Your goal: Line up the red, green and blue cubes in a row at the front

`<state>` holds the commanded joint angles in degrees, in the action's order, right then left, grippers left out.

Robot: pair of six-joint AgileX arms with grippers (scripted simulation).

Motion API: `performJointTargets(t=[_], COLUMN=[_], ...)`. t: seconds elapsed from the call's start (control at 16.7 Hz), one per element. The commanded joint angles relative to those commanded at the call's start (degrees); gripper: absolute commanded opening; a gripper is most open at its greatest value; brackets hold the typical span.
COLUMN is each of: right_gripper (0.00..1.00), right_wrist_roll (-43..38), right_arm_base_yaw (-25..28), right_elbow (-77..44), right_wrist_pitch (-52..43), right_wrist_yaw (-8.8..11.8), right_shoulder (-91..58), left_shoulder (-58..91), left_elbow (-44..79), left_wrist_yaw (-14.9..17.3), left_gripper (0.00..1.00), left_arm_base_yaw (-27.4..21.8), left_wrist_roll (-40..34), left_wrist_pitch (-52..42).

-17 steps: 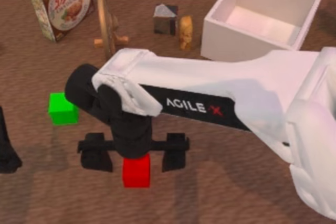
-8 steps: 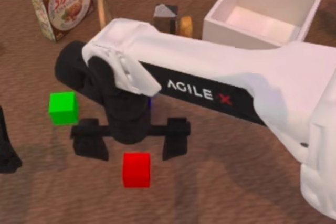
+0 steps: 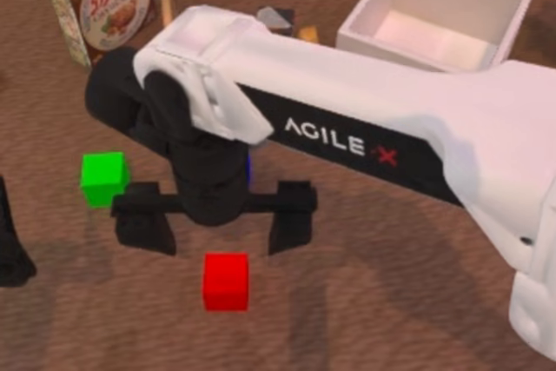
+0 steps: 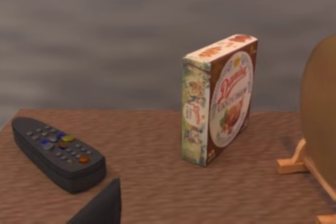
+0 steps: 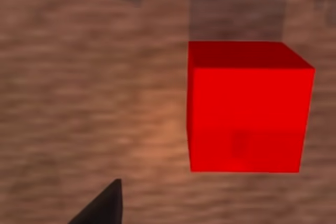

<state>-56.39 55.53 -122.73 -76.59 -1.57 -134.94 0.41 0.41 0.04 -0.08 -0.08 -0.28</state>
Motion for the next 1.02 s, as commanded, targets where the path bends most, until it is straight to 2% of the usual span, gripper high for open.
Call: performJointTargets(t=[0.18,0.42,0.72,1.02], right_gripper=[1.0,1.0,1.0,1.0], right_wrist_roll=[2.7,9.7,22.0,35.4], right_arm_base_yaw=[-2.1,-8.2,-19.7,-32.7], right_elbow=[4.3,16.4,40.8,70.4], right_wrist_pitch=[2.7,10.3,24.2,40.2], right_wrist_yaw=[-1.6,-4.8,-8.2,-8.8], right_shoulder=[5.2,20.5,50.8,83.7], left_shoulder=[4.0,15.8,40.6,70.2], left_elbow=[4.0,14.8,33.8,53.6], left_wrist_yaw=[0.2,0.3,0.1,-0.2], left_gripper=[1.0,1.0,1.0,1.0], left_arm_base_yaw=[-0.6,-1.7,-3.6,-5.7], left_wrist_roll=[-0.7,-2.6,-5.6,-8.6], left_wrist_pitch=[-2.7,-9.8,-23.3,-38.3])
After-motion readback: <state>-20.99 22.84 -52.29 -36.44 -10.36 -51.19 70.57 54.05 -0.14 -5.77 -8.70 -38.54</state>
